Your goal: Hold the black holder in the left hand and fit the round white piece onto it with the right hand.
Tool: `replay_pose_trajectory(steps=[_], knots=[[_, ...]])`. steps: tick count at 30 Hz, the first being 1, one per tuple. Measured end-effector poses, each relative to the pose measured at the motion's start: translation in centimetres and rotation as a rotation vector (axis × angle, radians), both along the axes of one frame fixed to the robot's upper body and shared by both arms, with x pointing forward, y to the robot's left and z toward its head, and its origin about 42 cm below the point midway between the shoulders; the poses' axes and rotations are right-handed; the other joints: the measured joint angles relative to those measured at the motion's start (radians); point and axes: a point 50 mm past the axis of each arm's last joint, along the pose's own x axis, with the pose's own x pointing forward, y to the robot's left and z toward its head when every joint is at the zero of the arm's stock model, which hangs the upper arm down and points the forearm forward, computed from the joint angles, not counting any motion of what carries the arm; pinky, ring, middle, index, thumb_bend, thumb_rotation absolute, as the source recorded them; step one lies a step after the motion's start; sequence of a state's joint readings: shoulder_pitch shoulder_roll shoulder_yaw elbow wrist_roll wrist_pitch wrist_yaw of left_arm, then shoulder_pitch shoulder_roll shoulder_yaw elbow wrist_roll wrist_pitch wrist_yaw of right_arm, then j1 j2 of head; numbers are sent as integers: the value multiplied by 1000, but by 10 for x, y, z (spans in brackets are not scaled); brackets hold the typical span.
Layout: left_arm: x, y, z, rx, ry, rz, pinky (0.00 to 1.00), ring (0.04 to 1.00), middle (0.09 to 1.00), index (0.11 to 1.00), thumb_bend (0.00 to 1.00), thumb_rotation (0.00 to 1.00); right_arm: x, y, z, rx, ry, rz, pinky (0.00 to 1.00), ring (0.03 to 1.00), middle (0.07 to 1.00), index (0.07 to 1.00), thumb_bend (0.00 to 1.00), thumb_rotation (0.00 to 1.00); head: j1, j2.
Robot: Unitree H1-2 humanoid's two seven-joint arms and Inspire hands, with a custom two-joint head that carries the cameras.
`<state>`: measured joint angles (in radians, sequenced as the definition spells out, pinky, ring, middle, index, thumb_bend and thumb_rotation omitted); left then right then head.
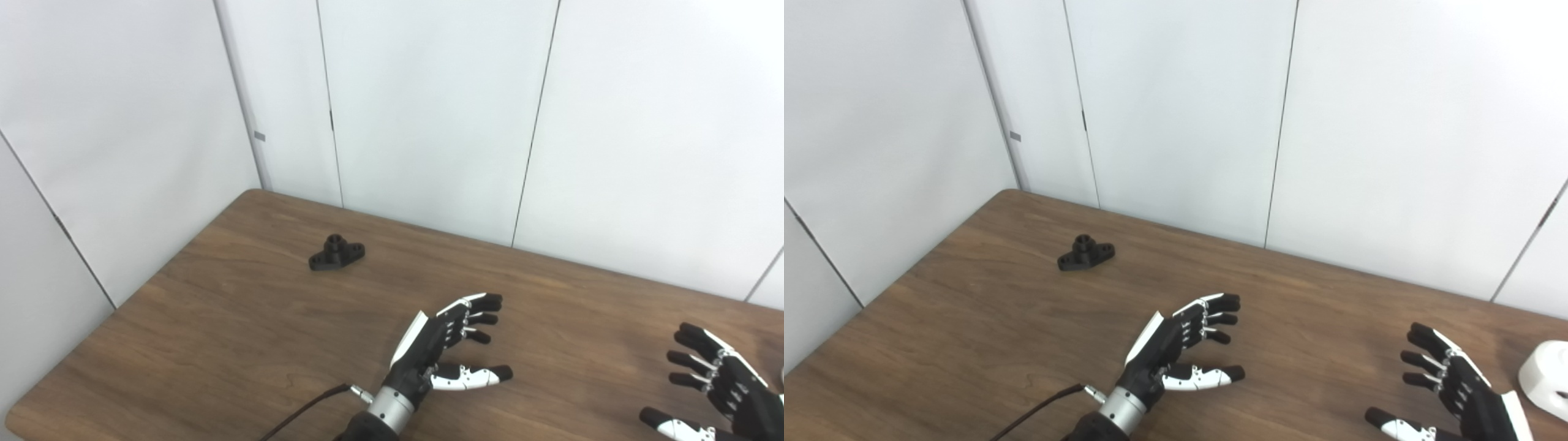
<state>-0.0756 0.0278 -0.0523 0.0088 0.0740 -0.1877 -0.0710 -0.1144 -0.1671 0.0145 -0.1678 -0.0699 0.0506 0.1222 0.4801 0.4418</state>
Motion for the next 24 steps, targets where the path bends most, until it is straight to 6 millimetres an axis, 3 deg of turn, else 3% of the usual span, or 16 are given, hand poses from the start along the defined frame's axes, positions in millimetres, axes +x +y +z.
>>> replay_pose_trajectory(steps=[3, 5, 9, 12, 15, 24], knots=[[0, 3, 0, -2, 0, 6, 605, 722, 803, 790, 682, 0, 0, -1, 0, 1, 1, -2, 649, 759, 826, 809, 724, 0, 6, 0], [1, 8, 3, 1, 2, 10, 589, 708, 771, 766, 739, 46, 0, -1, 0, 3, 1, -3, 637, 748, 818, 804, 730, 1, 9, -2], [9, 39, 22, 113, -7, -18, 619, 739, 797, 787, 854, 173, 0, -3, -1, 6, 4, -6, 630, 740, 814, 803, 732, 16, 11, -5], [16, 72, 45, 256, -9, -1, 582, 739, 801, 786, 751, 37, 1, -4, -3, 7, 13, -9, 619, 739, 815, 798, 736, 9, 9, -6], [21, 98, 71, 366, -19, 19, 503, 697, 798, 787, 722, 3, 2, -6, -7, 5, 29, -12, 602, 738, 817, 795, 733, 1, 17, -11], [26, 124, 112, 518, -36, 85, 534, 707, 780, 765, 725, 0, 4, -6, -10, 2, 38, -10, 588, 731, 826, 795, 739, 0, 20, -14]])
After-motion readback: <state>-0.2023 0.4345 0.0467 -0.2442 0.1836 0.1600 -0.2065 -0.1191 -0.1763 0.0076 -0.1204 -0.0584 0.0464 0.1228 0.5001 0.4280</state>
